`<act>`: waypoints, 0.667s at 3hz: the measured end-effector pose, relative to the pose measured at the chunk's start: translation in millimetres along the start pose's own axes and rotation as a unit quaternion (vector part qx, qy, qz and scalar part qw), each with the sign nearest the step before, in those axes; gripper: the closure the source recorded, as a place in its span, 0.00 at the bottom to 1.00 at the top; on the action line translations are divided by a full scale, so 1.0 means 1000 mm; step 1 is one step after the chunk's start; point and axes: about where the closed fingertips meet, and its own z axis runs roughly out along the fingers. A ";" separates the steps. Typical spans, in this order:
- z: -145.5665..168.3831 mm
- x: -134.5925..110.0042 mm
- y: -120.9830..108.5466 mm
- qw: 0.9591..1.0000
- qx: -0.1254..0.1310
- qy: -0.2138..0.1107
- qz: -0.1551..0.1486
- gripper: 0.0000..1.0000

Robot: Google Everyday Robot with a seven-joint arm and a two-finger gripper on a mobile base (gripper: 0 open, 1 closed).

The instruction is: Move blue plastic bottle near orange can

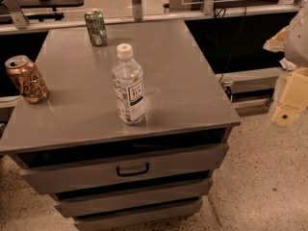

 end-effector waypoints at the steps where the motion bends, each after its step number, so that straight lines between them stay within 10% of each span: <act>1: 0.000 0.000 0.000 1.000 0.000 0.000 0.000 0.00; 2: 0.011 -0.011 -0.004 1.000 -0.005 -0.027 -0.002 0.00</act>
Offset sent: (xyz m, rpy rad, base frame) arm 0.0250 0.0251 -0.0236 0.1298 0.0087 0.0503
